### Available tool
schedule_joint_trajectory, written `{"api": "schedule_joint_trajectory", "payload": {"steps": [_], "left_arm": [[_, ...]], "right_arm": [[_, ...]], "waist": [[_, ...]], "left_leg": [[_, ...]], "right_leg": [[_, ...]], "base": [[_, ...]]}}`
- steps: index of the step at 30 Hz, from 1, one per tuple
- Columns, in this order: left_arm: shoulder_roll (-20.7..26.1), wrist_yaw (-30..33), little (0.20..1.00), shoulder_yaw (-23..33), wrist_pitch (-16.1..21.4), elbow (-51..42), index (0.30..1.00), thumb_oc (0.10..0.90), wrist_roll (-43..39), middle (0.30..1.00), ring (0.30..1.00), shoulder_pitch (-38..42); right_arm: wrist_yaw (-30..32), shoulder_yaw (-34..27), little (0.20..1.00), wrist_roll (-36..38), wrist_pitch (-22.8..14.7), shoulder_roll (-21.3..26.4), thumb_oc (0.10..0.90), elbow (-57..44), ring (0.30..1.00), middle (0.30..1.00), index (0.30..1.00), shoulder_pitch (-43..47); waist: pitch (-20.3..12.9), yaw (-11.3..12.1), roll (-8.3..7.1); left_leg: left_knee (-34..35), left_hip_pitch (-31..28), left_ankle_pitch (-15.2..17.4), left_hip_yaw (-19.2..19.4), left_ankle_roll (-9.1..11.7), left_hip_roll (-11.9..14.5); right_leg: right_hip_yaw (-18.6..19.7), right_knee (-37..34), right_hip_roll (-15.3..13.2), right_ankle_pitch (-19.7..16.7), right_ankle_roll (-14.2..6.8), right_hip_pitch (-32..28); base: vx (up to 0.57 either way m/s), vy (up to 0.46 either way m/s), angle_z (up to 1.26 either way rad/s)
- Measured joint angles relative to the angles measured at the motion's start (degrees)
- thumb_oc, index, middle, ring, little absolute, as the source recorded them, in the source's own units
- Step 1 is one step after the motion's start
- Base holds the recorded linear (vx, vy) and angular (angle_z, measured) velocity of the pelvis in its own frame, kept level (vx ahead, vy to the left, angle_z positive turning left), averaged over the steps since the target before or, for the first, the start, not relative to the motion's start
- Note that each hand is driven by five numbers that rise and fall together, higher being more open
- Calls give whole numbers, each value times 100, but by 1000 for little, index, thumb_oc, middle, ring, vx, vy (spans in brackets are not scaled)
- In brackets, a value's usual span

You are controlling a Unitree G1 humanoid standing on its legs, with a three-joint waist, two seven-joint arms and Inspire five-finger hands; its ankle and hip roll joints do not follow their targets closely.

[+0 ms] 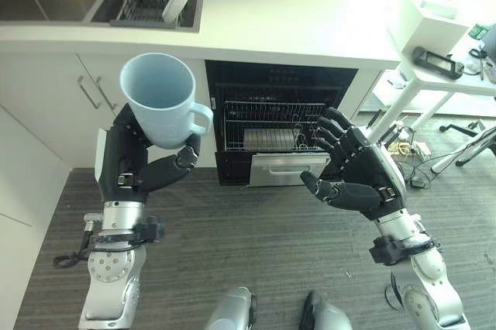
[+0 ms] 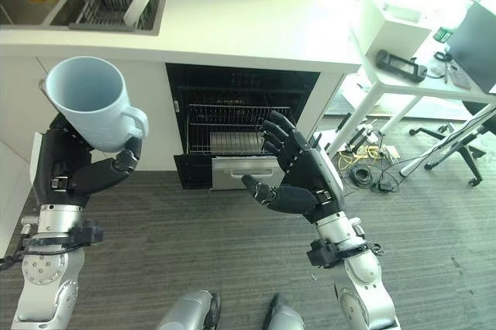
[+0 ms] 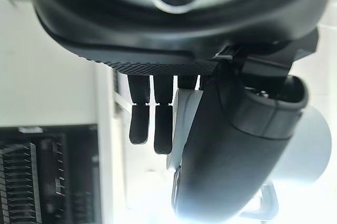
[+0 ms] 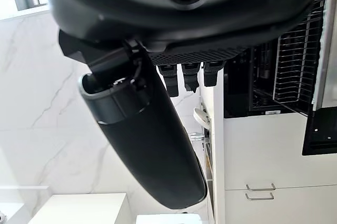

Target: Place the dishes in the dishwasher.

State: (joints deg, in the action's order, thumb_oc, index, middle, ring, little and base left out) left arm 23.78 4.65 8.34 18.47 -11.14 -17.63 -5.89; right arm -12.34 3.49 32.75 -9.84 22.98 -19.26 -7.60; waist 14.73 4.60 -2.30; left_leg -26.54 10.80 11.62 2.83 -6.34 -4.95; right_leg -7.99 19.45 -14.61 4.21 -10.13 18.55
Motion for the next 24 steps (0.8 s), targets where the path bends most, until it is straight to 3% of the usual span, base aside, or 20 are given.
{"api": "schedule_joint_trajectory", "payload": {"steps": [2, 3, 4, 5, 6, 7, 8, 9, 10, 11, 12, 13, 14, 17, 22, 23, 24], "left_arm": [[-31, -7, 300, 47, 37, -13, 300, 400, 21, 300, 300, -147], [-29, 7, 300, 46, 43, -103, 300, 400, 62, 300, 300, -423], [-31, 19, 300, 49, 43, -156, 300, 400, 61, 300, 300, -548], [-50, 13, 300, 47, 26, -171, 300, 400, 48, 300, 300, -596], [-59, -1, 300, -7, 14, -201, 300, 400, 43, 300, 300, -605], [-50, 12, 300, -16, 27, -367, 300, 400, 8, 300, 300, -688], [-39, 15, 300, 41, 37, -509, 300, 400, -12, 300, 300, -711], [-23, 2, 300, 45, 34, -529, 300, 400, -9, 300, 300, -646], [-56, -15, 300, 6, 33, -541, 300, 400, -14, 300, 300, -599], [-33, -15, 300, 25, 37, -571, 300, 400, -18, 300, 300, -594], [1, -16, 300, 48, 36, -605, 300, 400, -33, 300, 300, -605], [-126, -32, 300, 27, 22, -599, 300, 400, -82, 300, 300, -644], [-218, -28, 300, 12, 36, -631, 300, 400, -193, 300, 300, -692], [-246, -27, 300, -37, 94, -681, 300, 400, -310, 300, 300, -562], [-261, -178, 300, -415, 220, -690, 300, 400, -408, 300, 300, -428], [-260, -163, 300, -391, 292, -689, 300, 400, -454, 300, 300, -487], [-317, -132, 300, -401, 330, -667, 300, 400, -476, 300, 300, -532]], "right_arm": [[-84, -8, 900, 117, -19, -39, 800, -167, 900, 900, 900, -176], [-181, -16, 900, 120, 7, -61, 800, -284, 900, 900, 900, -384], [-211, -19, 900, 121, 8, -61, 800, -285, 900, 900, 900, -383], [-167, -16, 900, 120, 12, -59, 800, -285, 900, 900, 900, -357], [-97, -50, 900, 120, 42, -50, 800, -318, 900, 900, 900, -382], [-84, -120, 900, 119, 58, 18, 800, -407, 900, 900, 900, -366], [-81, -242, 900, 121, 49, 43, 800, -463, 900, 900, 900, -185], [-34, -300, 900, 122, 49, 84, 800, -463, 900, 900, 900, -37], [-27, -389, 900, 125, 56, 243, 800, -464, 900, 900, 900, -15], [-56, -442, 900, 125, 59, 312, 800, -471, 900, 900, 900, -64], [-105, -506, 900, 129, 70, 317, 800, -474, 900, 900, 900, -199], [-155, -620, 900, 131, 139, 336, 800, -427, 900, 900, 900, -356], [-151, -666, 900, 166, 175, 343, 800, -419, 900, 900, 900, -480], [-162, -779, 900, 232, 186, 451, 800, -402, 900, 900, 900, -542], [17, -758, 900, 198, 185, 424, 800, -158, 900, 900, 900, -438], [18, -715, 900, 165, 178, 414, 800, -153, 900, 900, 900, -419], [7, -708, 900, 158, 130, 400, 800, -90, 900, 900, 900, -393]], "waist": [[61, -65, 26], [155, -99, -35], [156, -77, -68], [158, -64, -135], [138, -130, -192], [123, -59, -209], [55, -29, -144], [42, -112, -65], [24, -279, 69], [-8, -342, 108], [-102, -353, -34], [-228, -357, 50], [-317, -331, 125], [-345, -287, 122], [-334, -385, 153], [-326, -396, 173], [-322, -440, 382]], "left_leg": [[115, -293, 169, -117, 71, -214], [77, -552, 309, -210, 80, -277], [79, -673, 371, -241, 122, -277], [180, -870, 476, -495, 300, -371], [407, -1106, 477, -603, 291, -362], [576, -1312, 440, -615, 224, -260], [747, -1491, 460, -708, 374, -57], [961, -1629, 364, -671, 600, 95], [1244, -1849, 255, -692, 764, 236], [1292, -1964, 251, -595, 778, 333], [1248, -2050, 283, -398, 884, 293], [1131, -2202, 380, -297, 1030, 391], [919, -2093, 305, -244, 1109, 523], [631, -1850, 128, -135, 1124, 586], [723, -816, 152, 580, 1105, 729], [755, -633, 135, 641, 1078, 758], [811, -327, 39, 592, 954, 955]], "right_leg": [[140, 19, -65, -354, -109, 556], [65, -140, -11, -406, 97, 606], [9, -215, 43, -450, 170, 483], [-285, -2, 53, -388, 138, 287], [-458, 251, 76, -341, 207, 85], [-603, 162, 280, -414, 345, -211], [-587, 156, 553, -568, 845, -386], [-571, 512, 589, -439, 1008, -302], [-627, 1398, 572, -51, 874, 209], [-699, 1022, 646, 172, 872, 209], [-684, 433, 627, -104, 915, 48], [-714, 461, 710, -298, 1391, -83], [-716, 375, 858, -207, 1486, -173], [-689, 357, 947, 50, 1676, -232], [-1270, -187, 927, 67, 1640, -810], [-1298, -298, 985, 180, 1447, -891], [-1495, -100, 1028, 430, 749, -895]], "base": [[490, -483, 40], [577, -626, 53], [558, -595, 55], [492, -503, 54], [274, -271, 63], [249, -259, 50], [280, -321, 33], [274, -336, 46], [287, -363, 52], [203, -293, 43], [182, -255, 28], [120, -178, 3], [133, -165, -19], [54, -97, -11], [23, 66, 51], [43, 120, 44], [40, 82, 32]]}}
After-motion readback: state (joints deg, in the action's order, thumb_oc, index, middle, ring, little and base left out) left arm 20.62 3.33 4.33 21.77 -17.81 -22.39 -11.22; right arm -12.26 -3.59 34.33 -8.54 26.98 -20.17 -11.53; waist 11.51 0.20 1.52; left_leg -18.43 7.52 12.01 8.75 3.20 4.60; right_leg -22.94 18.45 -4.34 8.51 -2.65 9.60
